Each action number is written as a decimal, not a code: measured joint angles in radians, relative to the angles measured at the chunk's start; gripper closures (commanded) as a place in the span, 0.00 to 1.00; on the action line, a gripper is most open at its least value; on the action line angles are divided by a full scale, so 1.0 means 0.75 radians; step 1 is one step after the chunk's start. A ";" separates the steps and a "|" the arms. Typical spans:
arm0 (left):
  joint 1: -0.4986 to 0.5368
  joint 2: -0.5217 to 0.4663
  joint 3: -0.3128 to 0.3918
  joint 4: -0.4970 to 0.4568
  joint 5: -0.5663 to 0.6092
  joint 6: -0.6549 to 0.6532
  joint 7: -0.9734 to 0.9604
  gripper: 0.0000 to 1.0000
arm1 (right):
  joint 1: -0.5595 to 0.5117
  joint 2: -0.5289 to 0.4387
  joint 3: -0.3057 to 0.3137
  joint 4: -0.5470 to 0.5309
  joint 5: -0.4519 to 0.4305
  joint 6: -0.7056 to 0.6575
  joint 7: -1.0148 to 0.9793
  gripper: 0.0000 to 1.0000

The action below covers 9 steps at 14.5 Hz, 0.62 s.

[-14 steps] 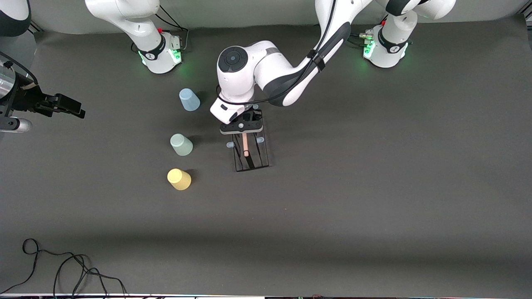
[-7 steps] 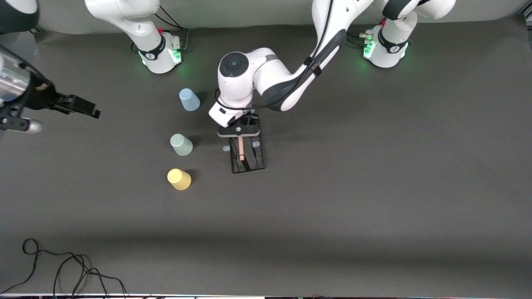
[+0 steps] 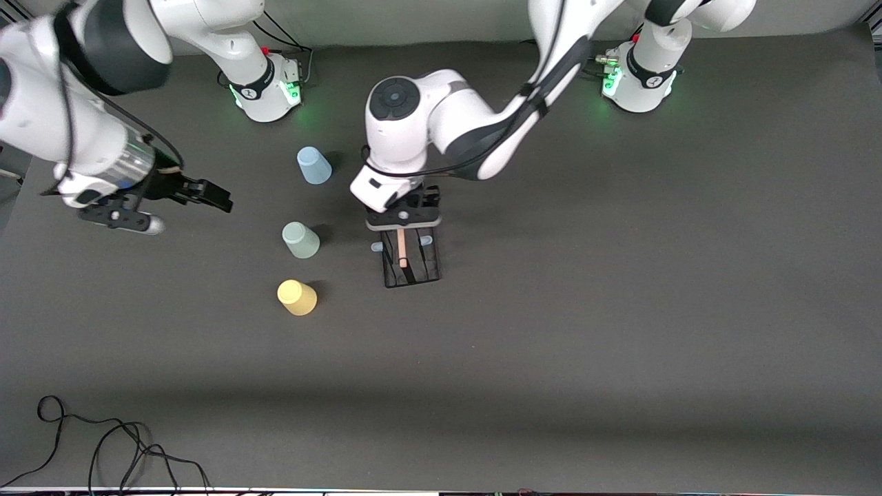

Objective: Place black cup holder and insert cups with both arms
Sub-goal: 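Open the left gripper off the rack while the right gripper reaches forward, then grasp the pale green cup with the right gripper while the left gripper withdraws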

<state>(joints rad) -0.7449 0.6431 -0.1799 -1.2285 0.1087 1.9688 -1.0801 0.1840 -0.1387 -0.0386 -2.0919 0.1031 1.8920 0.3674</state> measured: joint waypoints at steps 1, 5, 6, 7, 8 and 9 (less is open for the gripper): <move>0.054 -0.051 0.000 0.006 -0.005 -0.077 0.038 0.00 | 0.004 -0.022 0.000 -0.091 0.002 0.089 0.000 0.00; 0.274 -0.265 0.003 0.010 -0.063 -0.421 0.362 0.00 | 0.034 -0.033 0.001 -0.342 0.005 0.368 0.007 0.00; 0.333 -0.313 0.004 0.010 -0.069 -0.497 0.459 0.00 | 0.034 -0.026 0.002 -0.380 0.006 0.414 0.010 0.00; 0.392 -0.359 0.006 0.008 -0.072 -0.562 0.543 0.00 | 0.035 -0.014 0.001 -0.406 0.006 0.448 0.021 0.00; 0.452 -0.403 0.007 0.004 -0.073 -0.615 0.623 0.00 | 0.040 0.001 0.001 -0.421 0.006 0.471 0.038 0.00; 0.515 -0.447 0.008 -0.011 -0.074 -0.653 0.710 0.00 | 0.054 0.019 0.001 -0.428 0.007 0.490 0.063 0.00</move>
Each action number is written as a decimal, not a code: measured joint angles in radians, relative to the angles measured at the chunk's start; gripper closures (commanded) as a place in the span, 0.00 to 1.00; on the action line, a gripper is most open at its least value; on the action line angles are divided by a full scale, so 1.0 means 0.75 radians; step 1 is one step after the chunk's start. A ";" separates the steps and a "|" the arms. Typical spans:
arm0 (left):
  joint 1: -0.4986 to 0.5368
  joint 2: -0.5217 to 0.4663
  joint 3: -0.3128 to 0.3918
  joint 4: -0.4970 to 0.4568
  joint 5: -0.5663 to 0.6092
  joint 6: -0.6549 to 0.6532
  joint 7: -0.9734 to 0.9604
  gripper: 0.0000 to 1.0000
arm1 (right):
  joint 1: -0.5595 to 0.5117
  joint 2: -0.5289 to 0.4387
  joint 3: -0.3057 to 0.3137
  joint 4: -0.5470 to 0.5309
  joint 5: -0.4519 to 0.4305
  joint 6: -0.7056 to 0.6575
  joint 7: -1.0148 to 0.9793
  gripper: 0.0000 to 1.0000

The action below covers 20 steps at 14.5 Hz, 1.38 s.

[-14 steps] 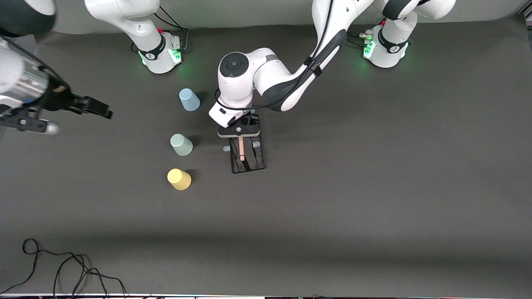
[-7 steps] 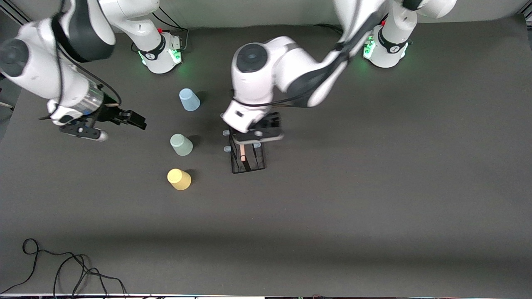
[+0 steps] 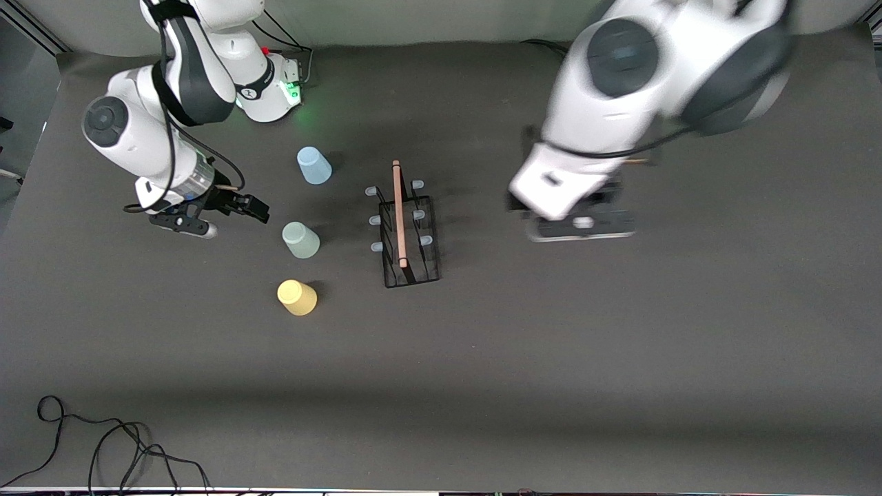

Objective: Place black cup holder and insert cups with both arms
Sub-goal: 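Grasp the pale green cup with the right gripper while the left gripper withdraws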

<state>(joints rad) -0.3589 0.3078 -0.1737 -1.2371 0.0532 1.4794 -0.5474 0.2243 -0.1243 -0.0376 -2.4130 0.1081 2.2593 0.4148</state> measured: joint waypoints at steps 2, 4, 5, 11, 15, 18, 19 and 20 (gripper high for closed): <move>0.135 -0.096 0.002 -0.070 -0.001 -0.027 0.187 0.00 | 0.049 0.045 0.000 -0.004 0.000 0.052 0.071 0.00; 0.279 -0.184 0.004 -0.167 -0.004 -0.028 0.355 0.00 | 0.107 0.112 0.000 -0.013 0.001 0.149 0.144 0.00; 0.340 -0.218 0.005 -0.209 -0.006 -0.028 0.411 0.00 | 0.132 0.157 0.001 -0.019 0.001 0.212 0.170 0.00; 0.489 -0.342 0.005 -0.363 -0.012 -0.024 0.476 0.00 | 0.183 0.423 -0.004 -0.149 0.001 0.697 0.207 0.00; 0.506 -0.358 0.018 -0.370 -0.012 -0.024 0.483 0.00 | 0.182 0.441 -0.006 -0.156 0.001 0.715 0.207 0.96; 0.472 -0.366 0.134 -0.370 -0.049 -0.020 0.577 0.00 | 0.182 0.428 -0.006 -0.154 0.001 0.707 0.207 1.00; 0.459 -0.367 0.176 -0.370 -0.062 -0.015 0.595 0.00 | 0.182 0.419 -0.007 -0.152 0.001 0.690 0.207 1.00; 0.452 -0.367 0.201 -0.370 -0.067 -0.008 0.606 0.00 | 0.182 0.397 -0.007 -0.145 0.001 0.653 0.207 1.00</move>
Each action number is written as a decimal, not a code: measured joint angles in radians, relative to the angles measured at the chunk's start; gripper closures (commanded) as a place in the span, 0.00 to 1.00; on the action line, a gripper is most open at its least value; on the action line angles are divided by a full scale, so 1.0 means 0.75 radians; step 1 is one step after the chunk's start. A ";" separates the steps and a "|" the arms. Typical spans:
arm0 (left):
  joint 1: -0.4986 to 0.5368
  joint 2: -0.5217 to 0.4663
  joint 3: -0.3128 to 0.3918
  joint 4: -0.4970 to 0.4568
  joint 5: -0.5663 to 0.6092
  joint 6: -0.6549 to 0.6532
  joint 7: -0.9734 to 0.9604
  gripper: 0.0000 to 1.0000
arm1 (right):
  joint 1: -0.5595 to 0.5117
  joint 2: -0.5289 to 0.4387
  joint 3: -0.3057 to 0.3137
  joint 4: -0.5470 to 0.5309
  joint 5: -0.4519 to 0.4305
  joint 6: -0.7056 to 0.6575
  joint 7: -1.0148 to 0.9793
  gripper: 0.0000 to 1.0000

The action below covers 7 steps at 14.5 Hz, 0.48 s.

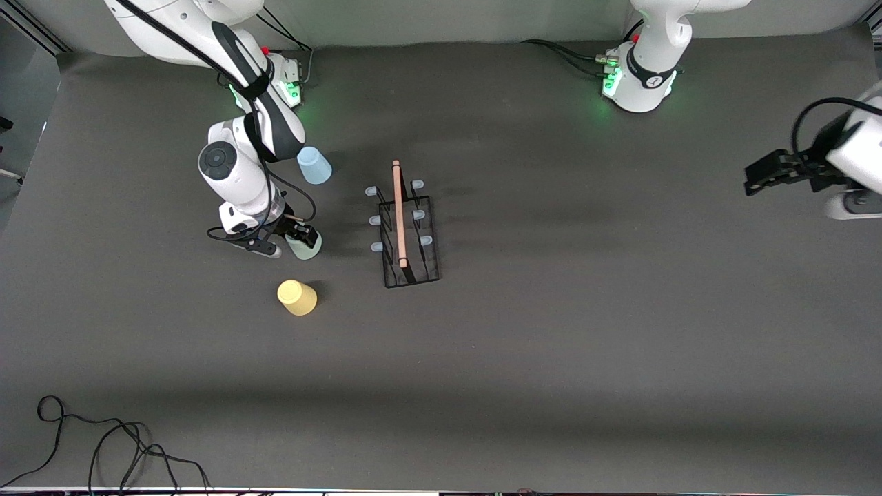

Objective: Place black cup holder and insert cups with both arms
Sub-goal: 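Grasp the pale green cup with the right gripper while the left gripper withdraws, then carry the green cup to the rack and slide it onto a peg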

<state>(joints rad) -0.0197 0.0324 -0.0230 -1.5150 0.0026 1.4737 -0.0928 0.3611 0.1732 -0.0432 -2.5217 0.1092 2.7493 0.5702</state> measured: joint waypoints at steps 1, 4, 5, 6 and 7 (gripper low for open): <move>-0.004 0.000 0.010 -0.002 -0.003 0.017 0.004 0.00 | 0.000 -0.041 -0.001 0.013 0.000 -0.063 0.000 1.00; -0.017 -0.002 0.012 -0.020 -0.004 0.062 0.004 0.00 | 0.000 -0.261 -0.001 0.081 0.000 -0.391 0.002 1.00; -0.020 -0.003 0.012 -0.027 -0.004 0.073 0.004 0.00 | 0.002 -0.349 0.001 0.096 0.001 -0.479 0.017 1.00; -0.021 -0.003 0.012 -0.030 -0.004 0.078 0.004 0.00 | 0.015 -0.431 0.002 0.102 0.001 -0.541 0.051 1.00; -0.021 -0.003 0.012 -0.030 -0.004 0.081 0.004 0.00 | 0.052 -0.499 0.002 0.100 0.003 -0.586 0.116 1.00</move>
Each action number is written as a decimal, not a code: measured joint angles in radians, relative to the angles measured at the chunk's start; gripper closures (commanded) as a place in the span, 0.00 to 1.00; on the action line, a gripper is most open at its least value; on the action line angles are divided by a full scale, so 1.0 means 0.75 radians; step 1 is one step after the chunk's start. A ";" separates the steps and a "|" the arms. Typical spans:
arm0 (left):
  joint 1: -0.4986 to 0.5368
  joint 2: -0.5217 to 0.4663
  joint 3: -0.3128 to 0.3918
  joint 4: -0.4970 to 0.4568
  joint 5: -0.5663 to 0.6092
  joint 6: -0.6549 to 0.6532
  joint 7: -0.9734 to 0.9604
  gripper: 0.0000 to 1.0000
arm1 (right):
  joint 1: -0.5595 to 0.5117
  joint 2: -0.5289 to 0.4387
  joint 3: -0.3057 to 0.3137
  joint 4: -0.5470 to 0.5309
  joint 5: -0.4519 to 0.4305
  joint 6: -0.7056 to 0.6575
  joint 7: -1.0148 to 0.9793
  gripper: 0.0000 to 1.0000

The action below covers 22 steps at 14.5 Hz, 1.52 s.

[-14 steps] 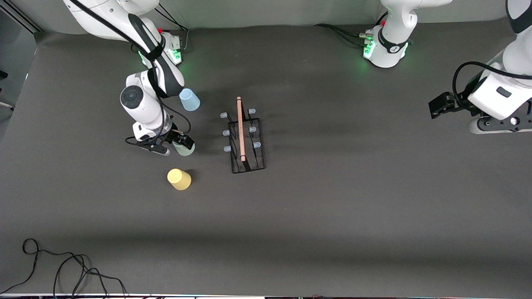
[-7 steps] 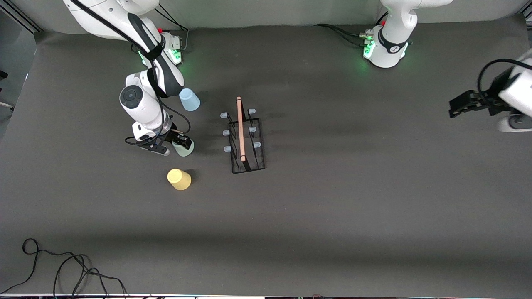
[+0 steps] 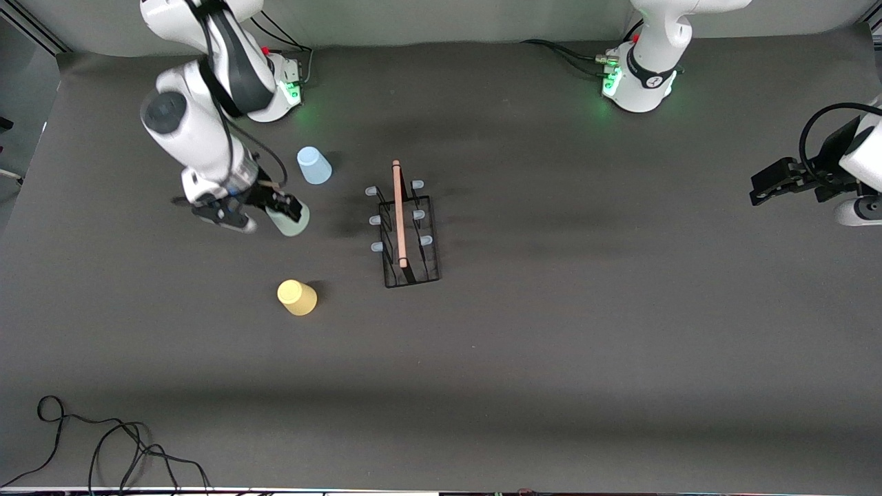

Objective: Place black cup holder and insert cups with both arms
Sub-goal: 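Carry the green cup to the rack and slide it onto a peg, then release the green cup and move the right gripper to the yellow cup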

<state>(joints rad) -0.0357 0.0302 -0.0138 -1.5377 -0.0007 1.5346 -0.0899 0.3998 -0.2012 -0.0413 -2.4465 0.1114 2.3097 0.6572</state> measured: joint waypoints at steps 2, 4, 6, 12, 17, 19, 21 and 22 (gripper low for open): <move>0.000 0.000 0.000 0.000 0.000 0.000 0.000 0.00 | 0.134 -0.074 0.003 -0.006 0.001 -0.021 0.216 1.00; 0.000 0.000 0.001 0.000 0.000 0.000 0.000 0.00 | 0.288 -0.073 0.009 -0.009 0.001 0.016 0.420 1.00; 0.000 0.000 0.002 -0.001 0.001 0.000 0.000 0.00 | 0.375 -0.042 0.014 -0.020 0.001 0.086 0.539 1.00; -0.002 -0.001 0.002 -0.001 0.001 -0.002 0.000 0.00 | 0.442 0.134 0.013 -0.026 0.001 0.299 0.647 0.90; -0.003 -0.002 0.003 -0.002 0.001 -0.014 0.000 0.00 | 0.443 0.170 0.012 -0.016 0.001 0.320 0.648 0.00; -0.003 -0.003 0.005 -0.002 0.001 -0.017 0.000 0.00 | 0.443 0.170 0.007 0.023 -0.001 0.276 0.646 0.02; -0.003 -0.004 0.007 -0.002 0.001 -0.018 0.000 0.00 | 0.441 0.169 -0.026 0.107 -0.005 0.144 0.585 0.02; -0.002 -0.005 0.008 -0.002 0.001 -0.018 0.000 0.00 | 0.436 0.168 -0.070 0.165 -0.006 0.057 0.508 0.02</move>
<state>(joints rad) -0.0376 0.0267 -0.0082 -1.5394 0.0000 1.5213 -0.0899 0.7272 -0.0754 -0.0940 -2.3229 0.1070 2.3526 1.0384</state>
